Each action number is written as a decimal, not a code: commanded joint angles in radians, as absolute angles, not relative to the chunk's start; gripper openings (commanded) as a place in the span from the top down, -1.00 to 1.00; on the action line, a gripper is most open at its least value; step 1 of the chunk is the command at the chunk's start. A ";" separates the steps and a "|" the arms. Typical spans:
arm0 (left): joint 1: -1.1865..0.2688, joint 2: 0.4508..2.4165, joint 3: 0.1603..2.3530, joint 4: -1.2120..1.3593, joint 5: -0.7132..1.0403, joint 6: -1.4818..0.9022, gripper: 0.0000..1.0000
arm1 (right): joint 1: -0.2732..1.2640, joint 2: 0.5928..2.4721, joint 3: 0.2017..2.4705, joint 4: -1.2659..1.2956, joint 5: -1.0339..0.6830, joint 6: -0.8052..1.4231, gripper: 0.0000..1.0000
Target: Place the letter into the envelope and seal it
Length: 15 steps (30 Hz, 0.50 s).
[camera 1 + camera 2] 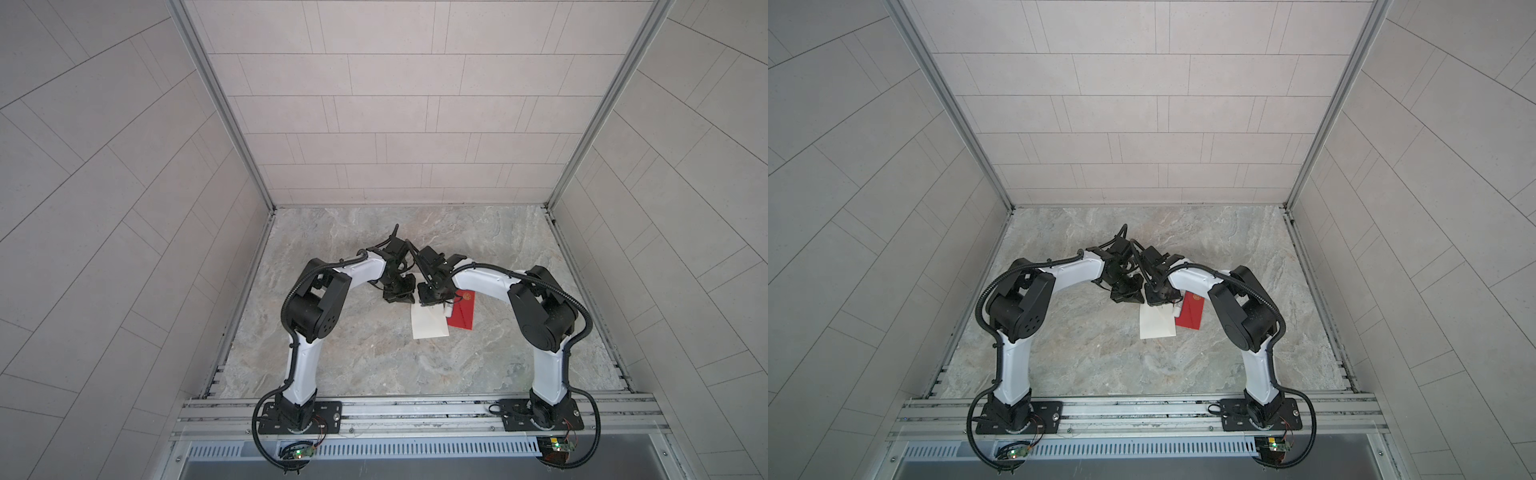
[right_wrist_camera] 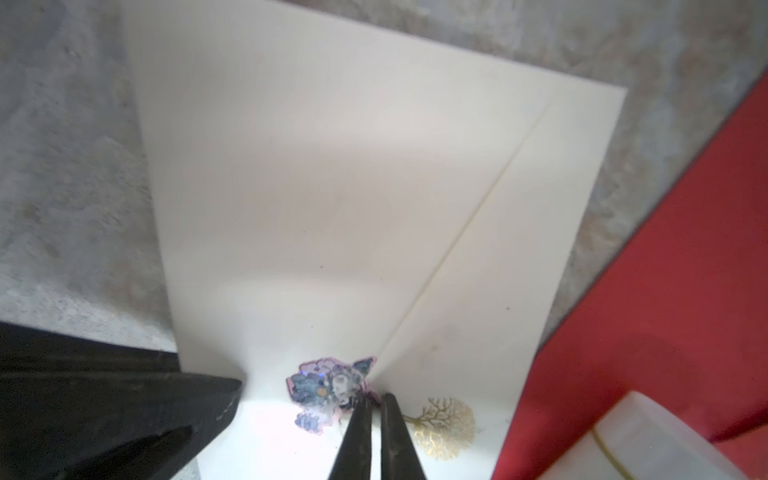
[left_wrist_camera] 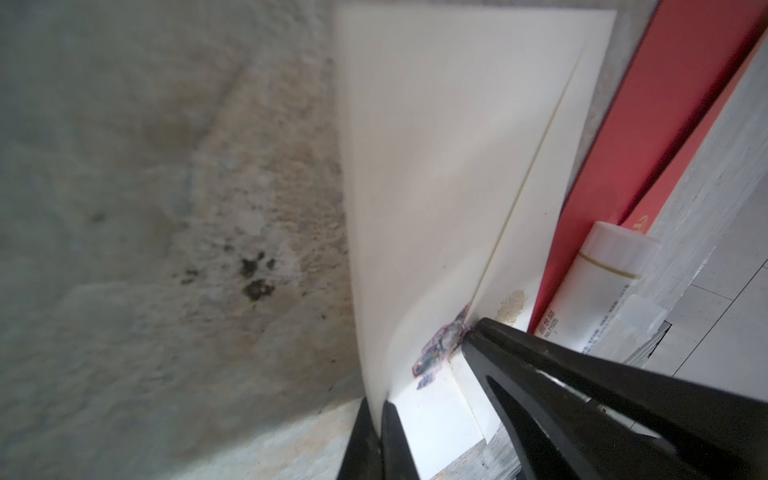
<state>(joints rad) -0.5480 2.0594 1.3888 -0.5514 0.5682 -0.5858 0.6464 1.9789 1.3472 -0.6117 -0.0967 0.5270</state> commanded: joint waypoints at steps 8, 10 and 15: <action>-0.532 2.049 1.356 -0.463 0.628 -0.638 1.00 | 0.736 2.115 1.280 -0.691 -0.010 0.457 0.87; -0.533 2.051 1.355 -0.467 0.628 -0.636 1.00 | 0.720 2.064 1.240 -0.625 -0.057 0.451 0.87; -0.532 2.054 1.357 -0.499 0.602 -0.610 1.00 | 0.620 1.902 1.148 -0.456 -0.237 0.507 0.87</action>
<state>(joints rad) -0.5304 2.0594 1.3624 -0.5060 0.6209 -0.6197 0.6559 1.9083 1.2282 -0.4782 -0.0658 0.4835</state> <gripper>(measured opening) 0.046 0.068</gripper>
